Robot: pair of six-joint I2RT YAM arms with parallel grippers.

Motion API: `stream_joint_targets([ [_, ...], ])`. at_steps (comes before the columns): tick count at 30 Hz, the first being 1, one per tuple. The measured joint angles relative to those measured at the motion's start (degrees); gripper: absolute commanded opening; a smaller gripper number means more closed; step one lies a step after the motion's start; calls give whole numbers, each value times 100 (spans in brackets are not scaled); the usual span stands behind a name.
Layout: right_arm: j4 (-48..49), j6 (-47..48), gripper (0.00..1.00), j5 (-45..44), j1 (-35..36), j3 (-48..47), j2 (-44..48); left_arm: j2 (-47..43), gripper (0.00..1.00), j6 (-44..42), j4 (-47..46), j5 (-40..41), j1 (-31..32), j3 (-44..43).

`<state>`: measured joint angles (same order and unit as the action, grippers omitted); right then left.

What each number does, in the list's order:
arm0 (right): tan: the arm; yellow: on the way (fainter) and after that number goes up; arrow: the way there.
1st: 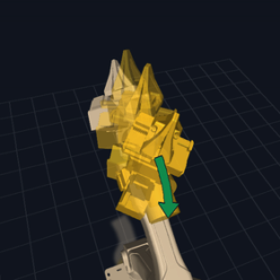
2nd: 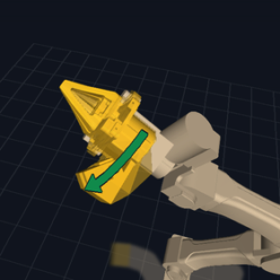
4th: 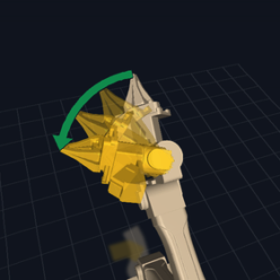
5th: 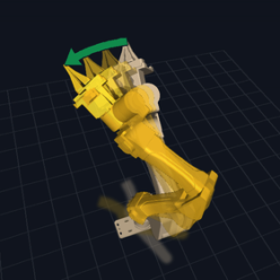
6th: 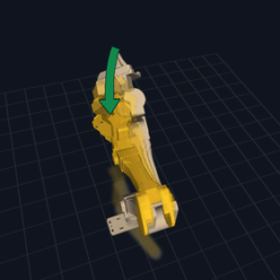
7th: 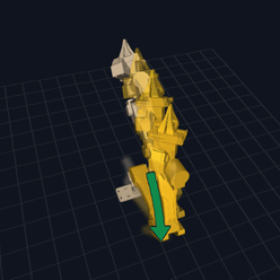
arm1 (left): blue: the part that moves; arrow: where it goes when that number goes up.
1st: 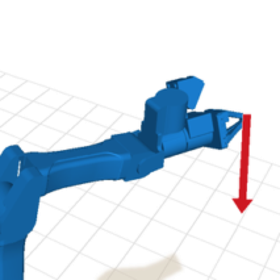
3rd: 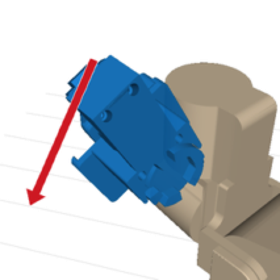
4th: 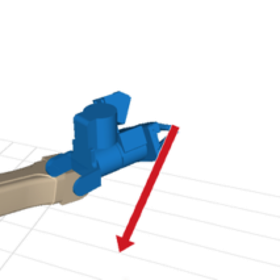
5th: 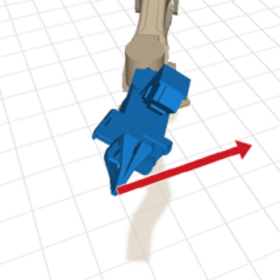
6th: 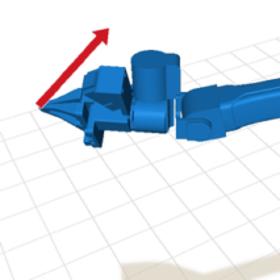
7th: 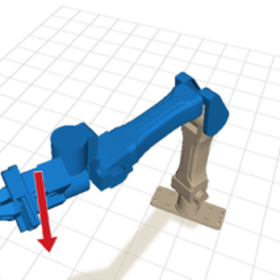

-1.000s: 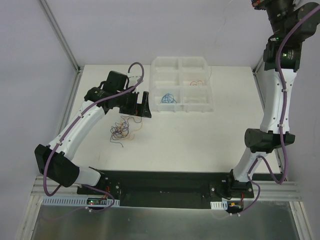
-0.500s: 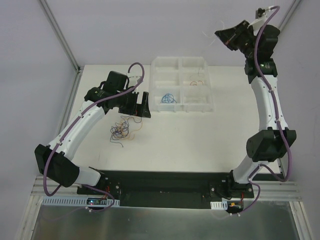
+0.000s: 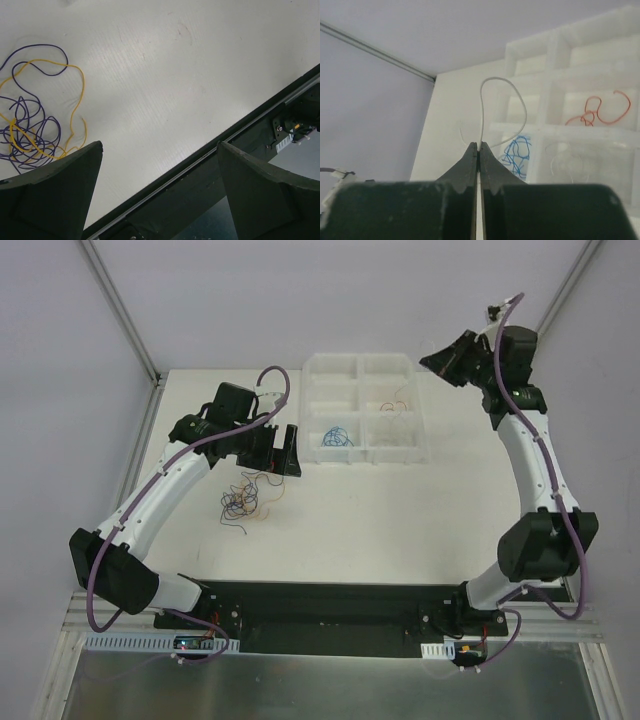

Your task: Untangle the cables

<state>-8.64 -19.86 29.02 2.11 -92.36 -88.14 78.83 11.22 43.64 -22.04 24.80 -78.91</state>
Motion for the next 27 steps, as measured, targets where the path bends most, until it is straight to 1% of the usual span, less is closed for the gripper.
stream_joint_targets([
  [7,-800,42,1,26,190,17,-1355,0,97,-15,15,2,0,11],
  [11,-1126,-15,0,0,313,17,-1910,0,97,-20,24,2,0,11],
  [18,-1587,-125,1,-365,422,74,-2035,-52,99,-76,46,31,0,15],
  [24,-1648,-535,0,-505,466,841,-2039,-105,99,-129,74,72,2,33],
  [27,-1694,-673,0,-636,479,815,-2177,-105,99,-138,85,83,28,33],
])
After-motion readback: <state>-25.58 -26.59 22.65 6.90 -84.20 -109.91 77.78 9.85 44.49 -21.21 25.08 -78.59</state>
